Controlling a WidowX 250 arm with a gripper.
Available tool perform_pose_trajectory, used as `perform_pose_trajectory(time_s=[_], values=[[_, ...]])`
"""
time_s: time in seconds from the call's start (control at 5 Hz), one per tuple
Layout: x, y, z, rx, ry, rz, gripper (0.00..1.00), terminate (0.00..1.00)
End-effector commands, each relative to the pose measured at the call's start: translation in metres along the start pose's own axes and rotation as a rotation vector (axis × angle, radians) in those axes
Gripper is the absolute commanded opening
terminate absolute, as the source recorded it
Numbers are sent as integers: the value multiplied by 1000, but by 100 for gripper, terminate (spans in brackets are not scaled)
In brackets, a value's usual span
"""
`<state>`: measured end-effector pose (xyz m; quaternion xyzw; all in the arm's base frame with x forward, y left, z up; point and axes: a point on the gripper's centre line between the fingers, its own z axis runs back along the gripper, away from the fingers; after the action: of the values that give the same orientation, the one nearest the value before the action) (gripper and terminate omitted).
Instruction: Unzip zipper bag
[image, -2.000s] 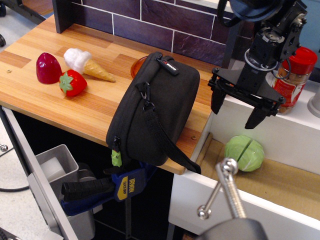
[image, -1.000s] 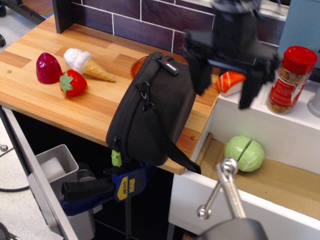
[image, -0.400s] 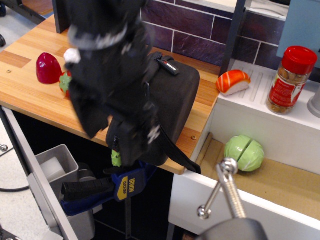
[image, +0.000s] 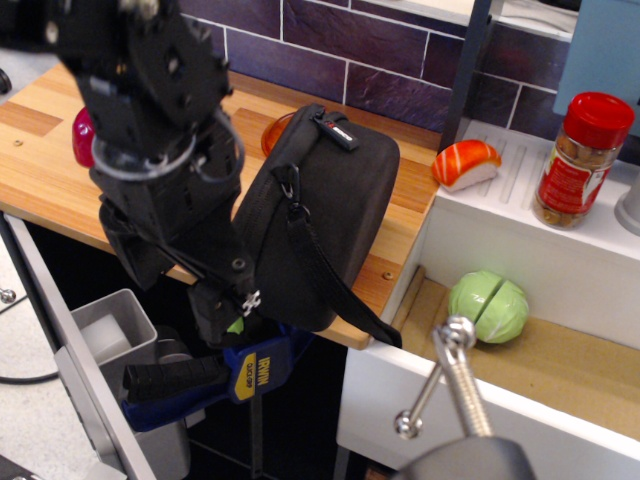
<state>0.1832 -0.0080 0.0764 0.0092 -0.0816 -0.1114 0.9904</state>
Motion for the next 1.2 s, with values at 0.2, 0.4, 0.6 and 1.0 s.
perform_pose_trajectory(time_s=[0.2, 0.4, 0.6, 1.0], values=[[5, 1, -44, 53, -175, 68, 100, 0], [14, -4, -43, 61, -193, 87, 100, 0], [28, -5, -38, 78, -194, 100, 100, 0], [35, 0, -33, 80, -159, 126, 0, 0]])
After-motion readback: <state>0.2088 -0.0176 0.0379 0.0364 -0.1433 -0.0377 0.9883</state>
